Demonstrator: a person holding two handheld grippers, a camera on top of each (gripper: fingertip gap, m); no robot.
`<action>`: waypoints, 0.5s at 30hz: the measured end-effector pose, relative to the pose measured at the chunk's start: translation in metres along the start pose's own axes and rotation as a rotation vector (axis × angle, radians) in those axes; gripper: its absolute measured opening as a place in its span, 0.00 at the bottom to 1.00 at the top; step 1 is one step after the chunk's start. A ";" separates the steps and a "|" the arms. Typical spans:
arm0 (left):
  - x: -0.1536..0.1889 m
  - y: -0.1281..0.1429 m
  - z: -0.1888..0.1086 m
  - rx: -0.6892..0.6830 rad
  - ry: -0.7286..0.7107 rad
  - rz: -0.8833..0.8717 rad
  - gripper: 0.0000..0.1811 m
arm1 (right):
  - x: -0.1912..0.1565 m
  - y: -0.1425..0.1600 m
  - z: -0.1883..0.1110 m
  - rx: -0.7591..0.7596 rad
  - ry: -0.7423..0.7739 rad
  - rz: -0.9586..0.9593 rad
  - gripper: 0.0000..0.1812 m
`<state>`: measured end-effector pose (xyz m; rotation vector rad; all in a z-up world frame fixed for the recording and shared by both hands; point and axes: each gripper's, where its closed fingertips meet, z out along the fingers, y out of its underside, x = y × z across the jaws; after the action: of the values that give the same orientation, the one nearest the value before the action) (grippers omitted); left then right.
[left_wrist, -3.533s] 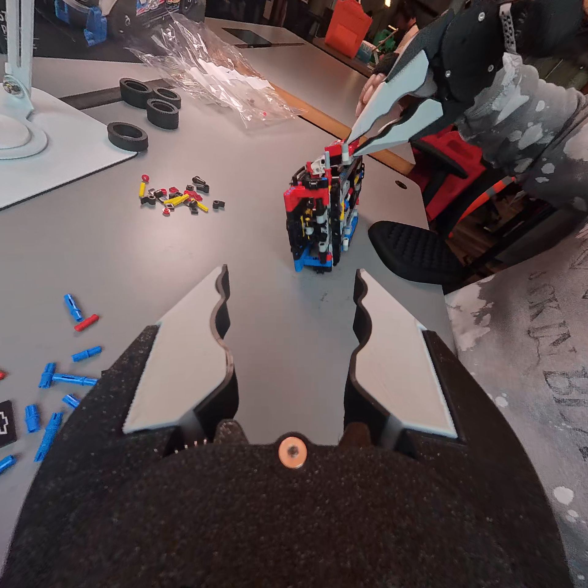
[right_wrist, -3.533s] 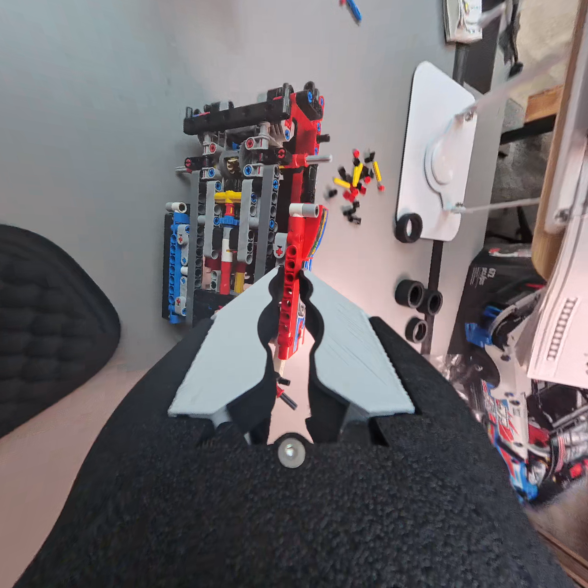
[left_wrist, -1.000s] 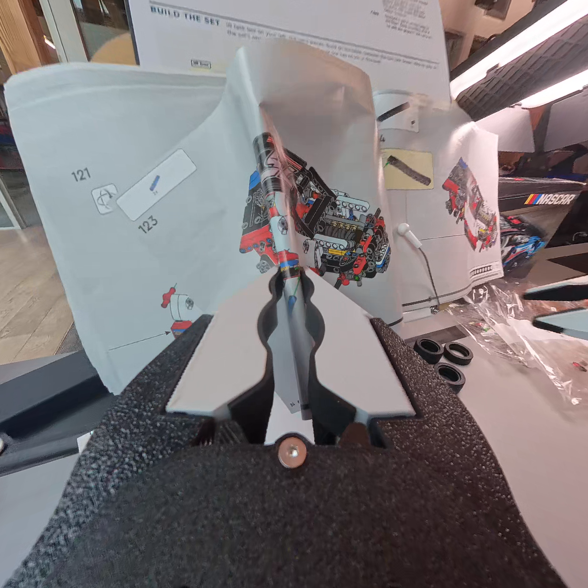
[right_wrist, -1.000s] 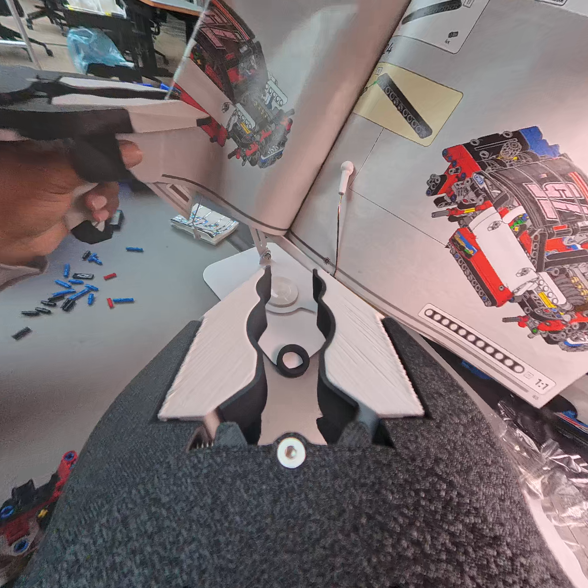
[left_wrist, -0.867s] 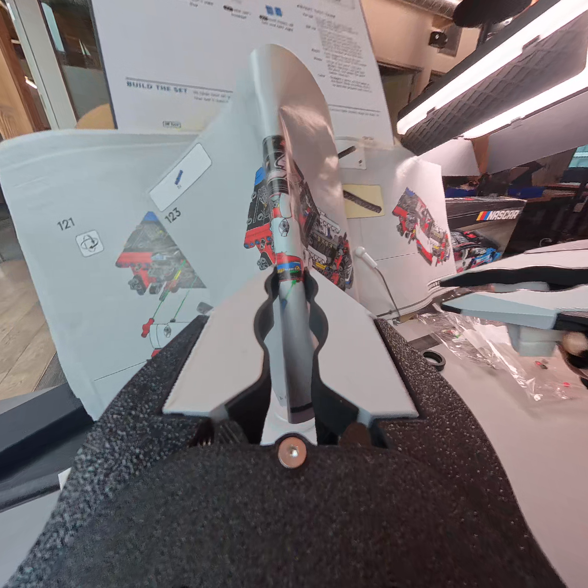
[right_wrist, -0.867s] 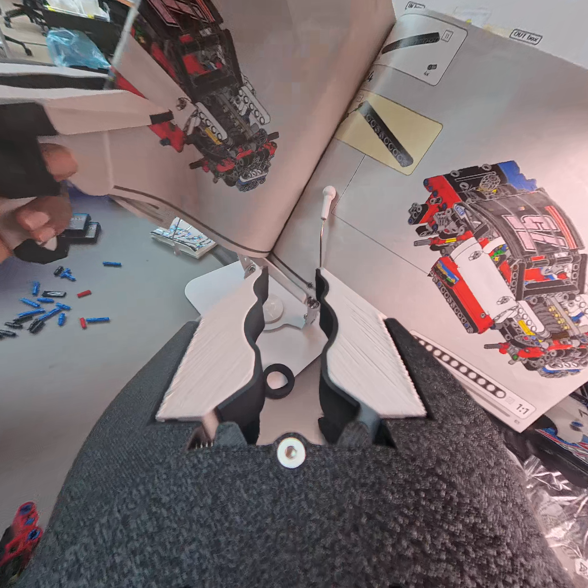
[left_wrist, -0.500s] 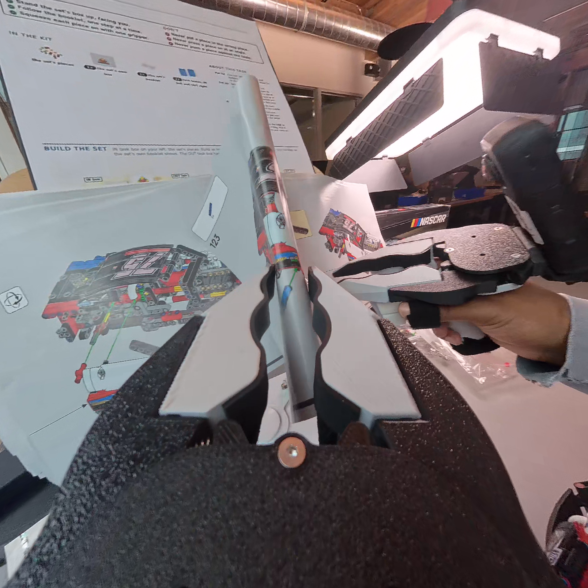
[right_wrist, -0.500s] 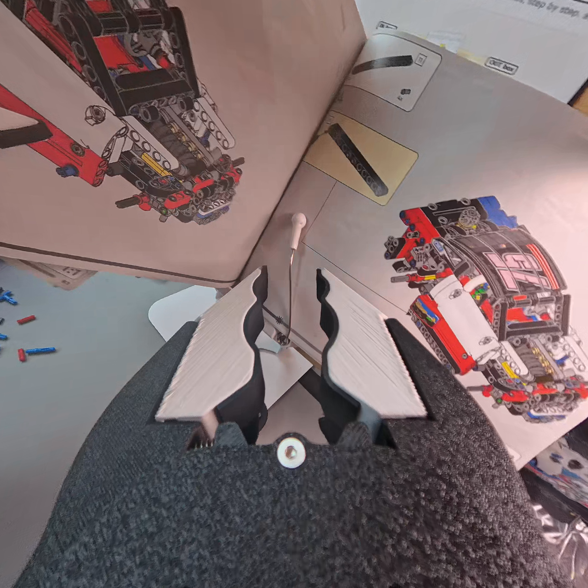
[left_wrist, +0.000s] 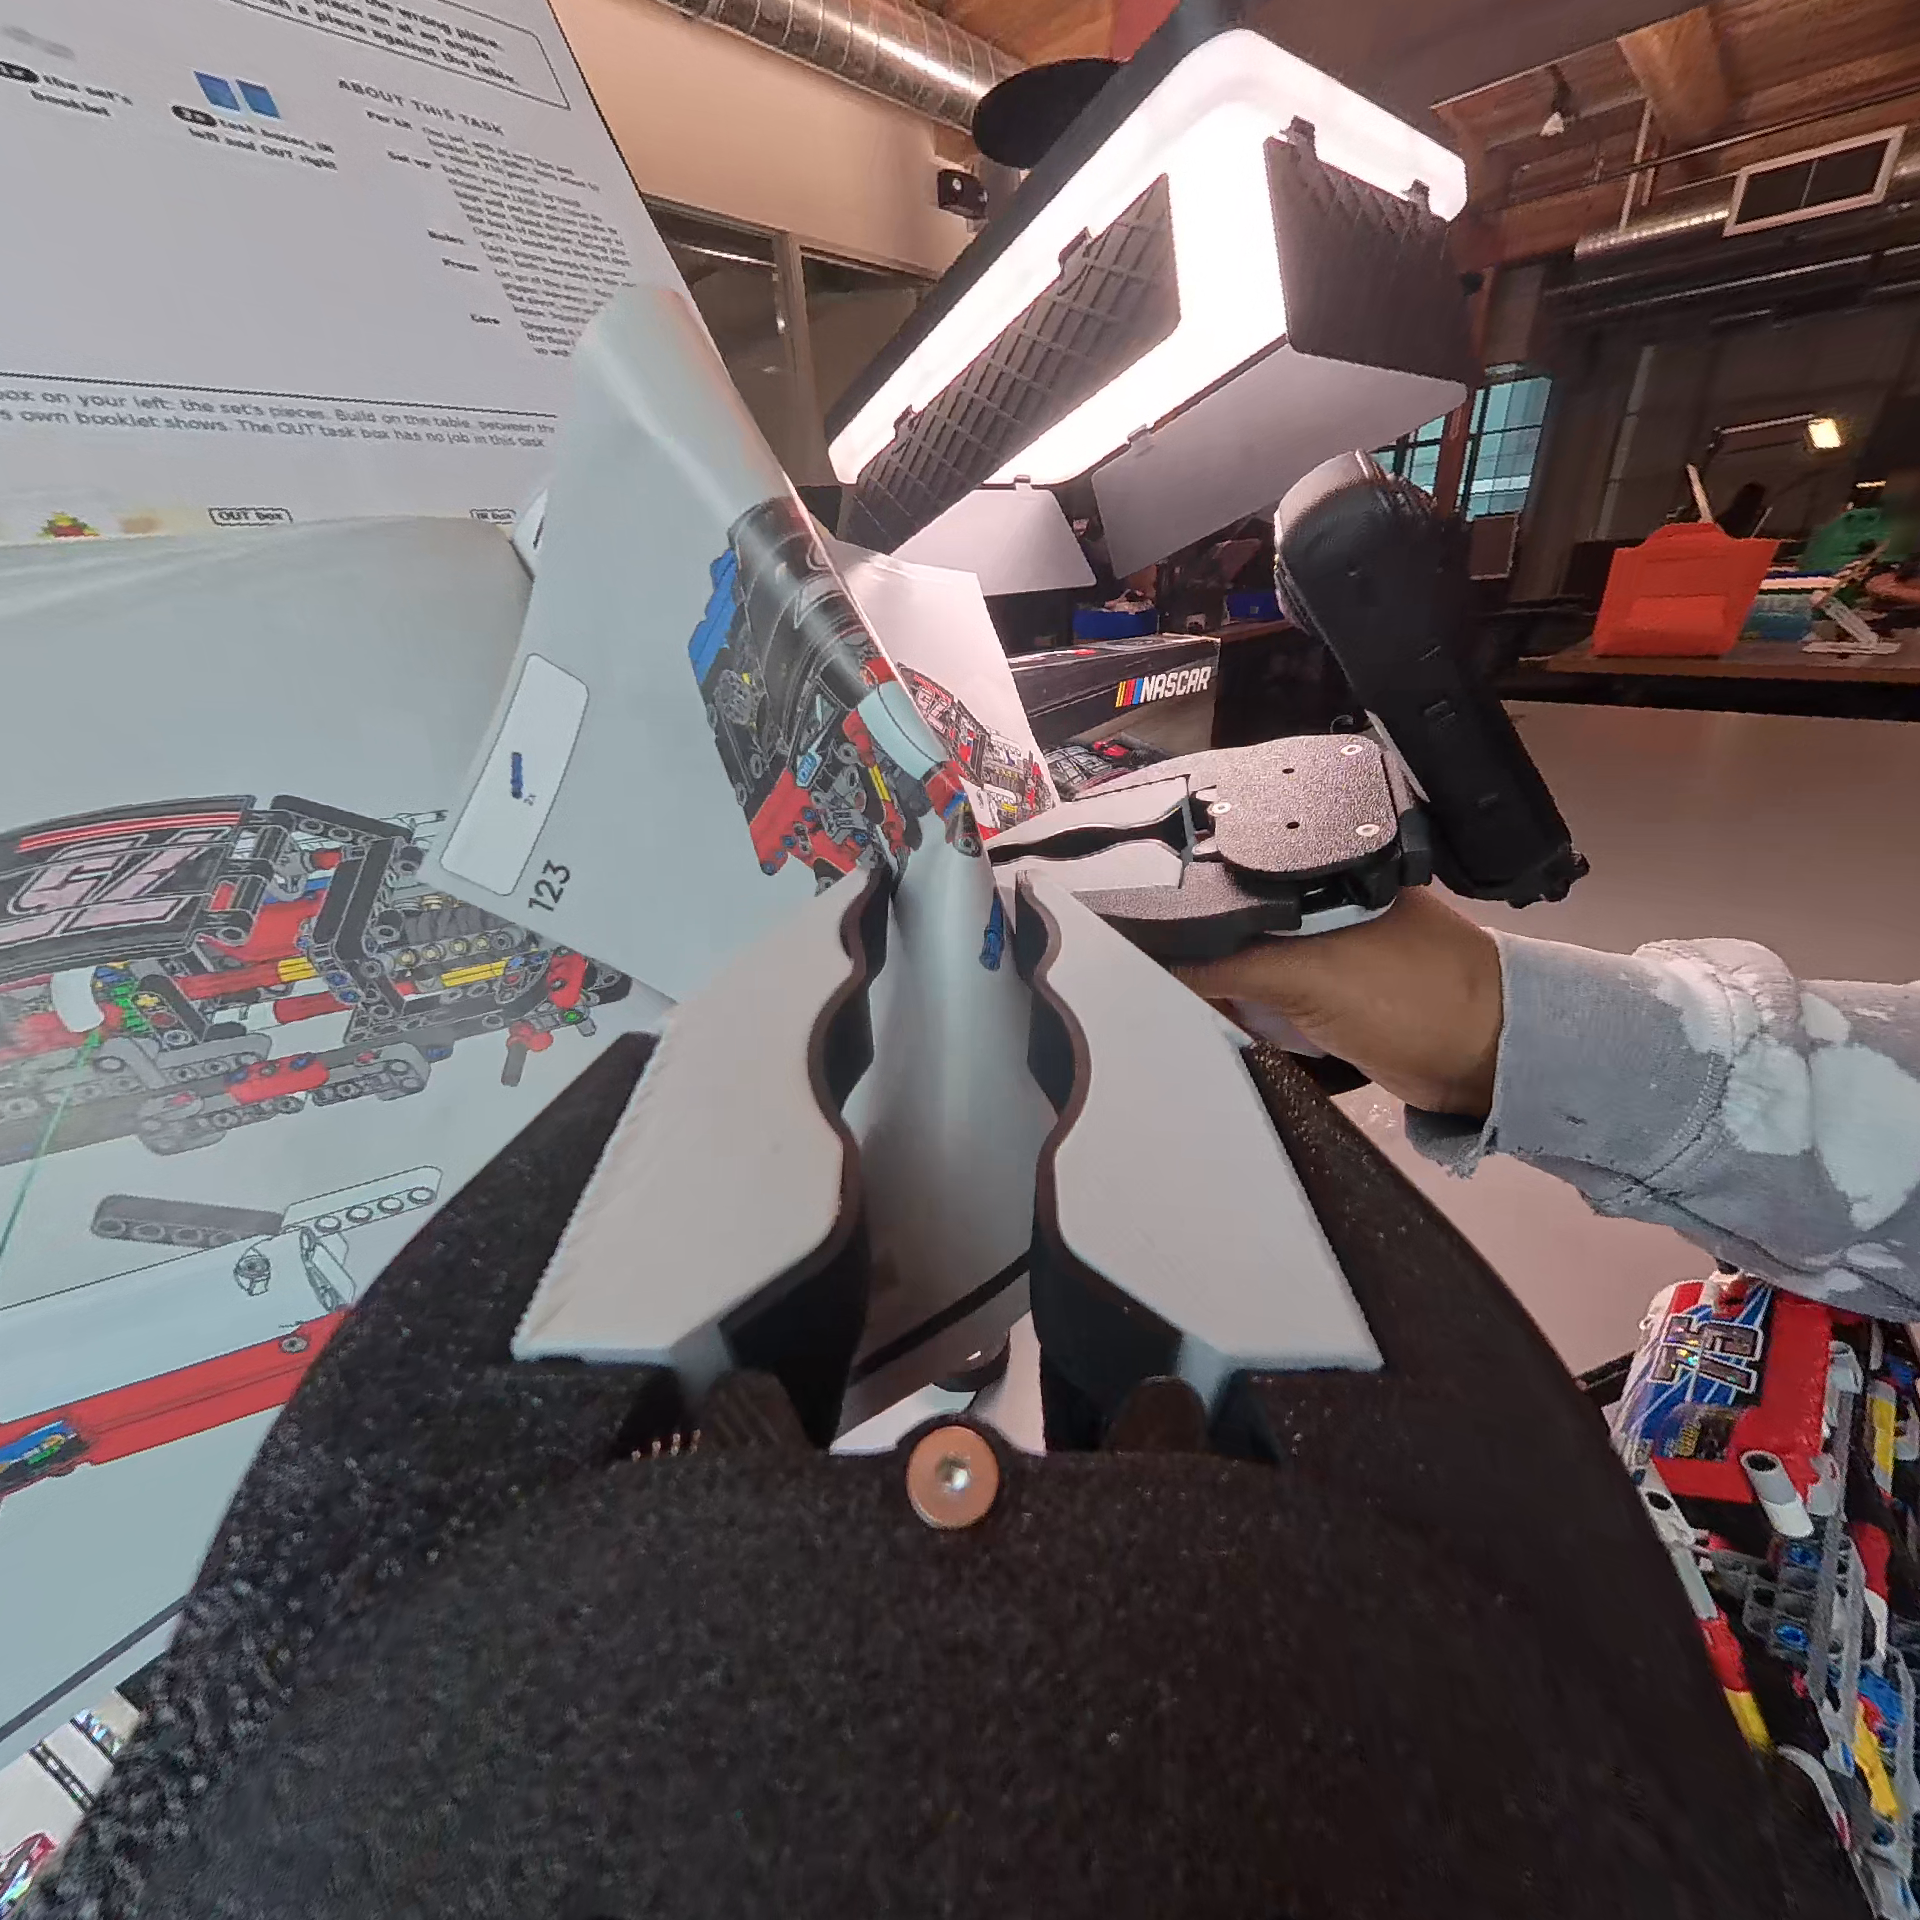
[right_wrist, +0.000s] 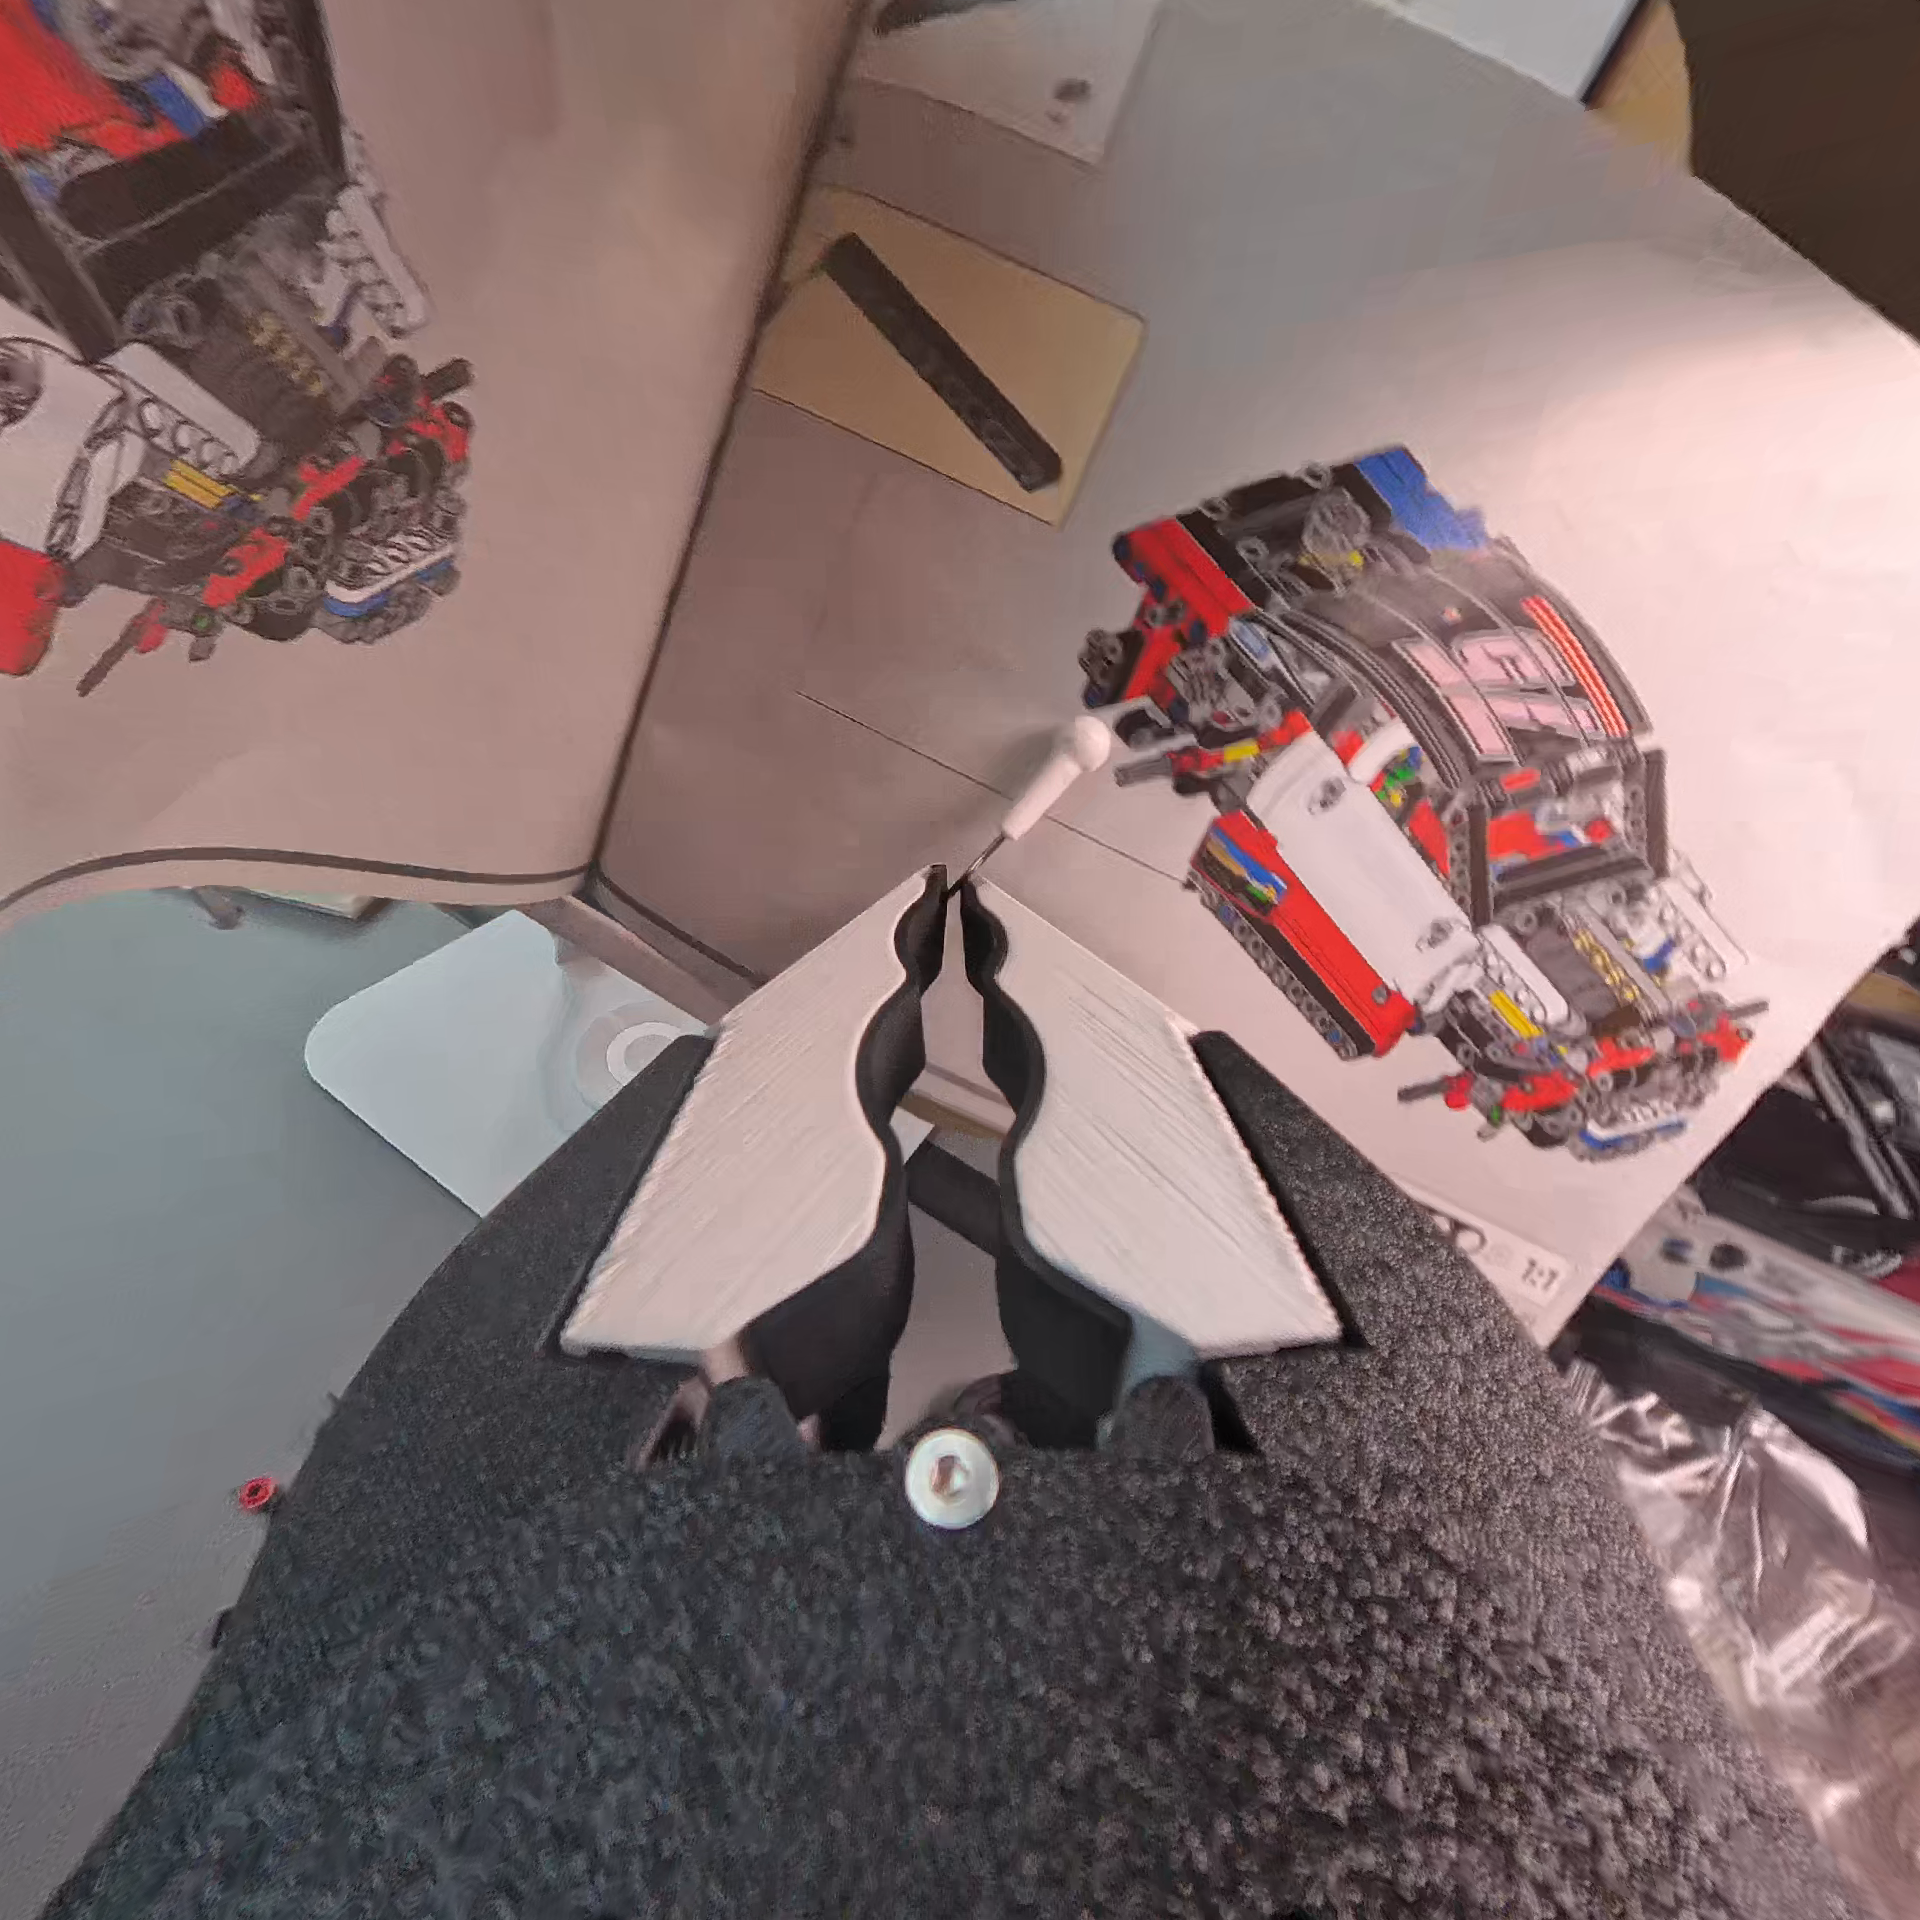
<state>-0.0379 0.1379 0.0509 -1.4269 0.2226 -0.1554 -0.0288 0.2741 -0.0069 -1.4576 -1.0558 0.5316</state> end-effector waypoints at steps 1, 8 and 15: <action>0.002 0.001 0.001 -0.005 0.008 0.003 0.12 | 0.006 0.006 -0.003 -0.013 0.007 0.043 0.02; 0.011 0.007 0.011 -0.017 0.034 0.020 0.13 | 0.017 0.055 -0.027 -0.104 -0.081 0.256 0.13; 0.024 0.019 0.029 -0.052 0.069 0.058 0.13 | -0.005 -0.018 -0.078 0.174 -0.235 0.228 0.19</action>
<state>-0.0082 0.1629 0.0348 -1.4669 0.3265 -0.1516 0.0273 0.2262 0.0245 -1.3911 -1.0013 0.9536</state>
